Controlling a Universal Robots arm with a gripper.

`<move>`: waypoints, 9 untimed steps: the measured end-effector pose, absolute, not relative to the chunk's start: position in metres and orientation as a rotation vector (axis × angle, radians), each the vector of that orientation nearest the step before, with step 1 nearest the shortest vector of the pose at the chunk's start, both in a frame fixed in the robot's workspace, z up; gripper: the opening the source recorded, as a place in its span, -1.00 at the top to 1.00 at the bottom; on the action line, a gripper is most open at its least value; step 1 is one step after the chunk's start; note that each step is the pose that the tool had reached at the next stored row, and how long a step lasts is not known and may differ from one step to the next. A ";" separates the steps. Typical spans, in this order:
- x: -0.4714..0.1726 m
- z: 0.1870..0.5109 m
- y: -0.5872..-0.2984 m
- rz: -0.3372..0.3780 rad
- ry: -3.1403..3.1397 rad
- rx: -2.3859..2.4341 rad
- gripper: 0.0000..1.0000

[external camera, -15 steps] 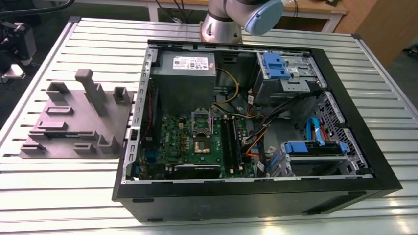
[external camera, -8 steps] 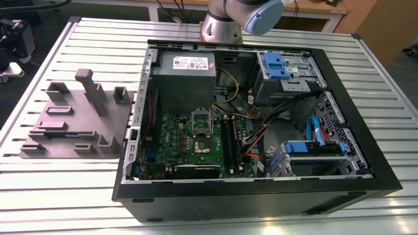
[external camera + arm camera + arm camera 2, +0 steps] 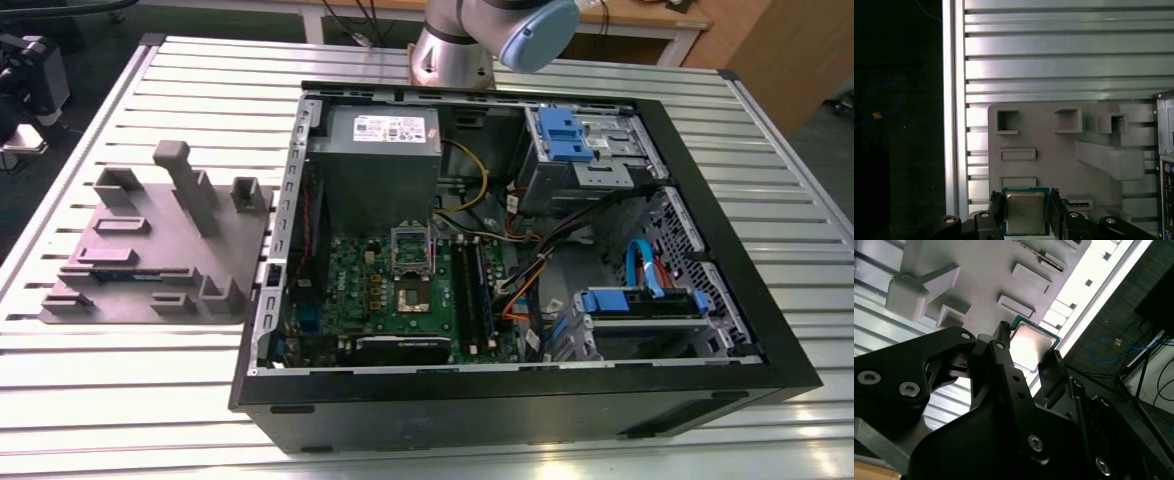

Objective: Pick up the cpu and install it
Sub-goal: 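Pick up the cpu and move it towards the insertion slot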

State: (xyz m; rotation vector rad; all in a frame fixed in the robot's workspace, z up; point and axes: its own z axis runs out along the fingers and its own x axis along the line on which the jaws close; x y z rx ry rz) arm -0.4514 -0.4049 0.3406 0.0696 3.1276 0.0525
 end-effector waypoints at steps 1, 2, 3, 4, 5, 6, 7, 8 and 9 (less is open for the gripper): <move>-0.451 0.341 -0.405 0.052 3.128 0.070 0.06; -0.451 0.341 -0.405 0.052 3.128 0.070 0.06; -0.451 0.341 -0.405 0.052 3.128 0.070 0.06; -0.451 0.341 -0.405 0.052 3.128 0.070 0.06; -0.451 0.342 -0.405 0.052 3.128 0.070 0.06; -0.451 0.342 -0.405 0.052 3.128 0.070 0.06; -0.451 0.343 -0.405 0.052 3.128 0.070 0.06; -0.451 0.343 -0.405 0.052 3.128 0.070 0.06; -0.451 0.344 -0.405 0.052 3.128 0.070 0.06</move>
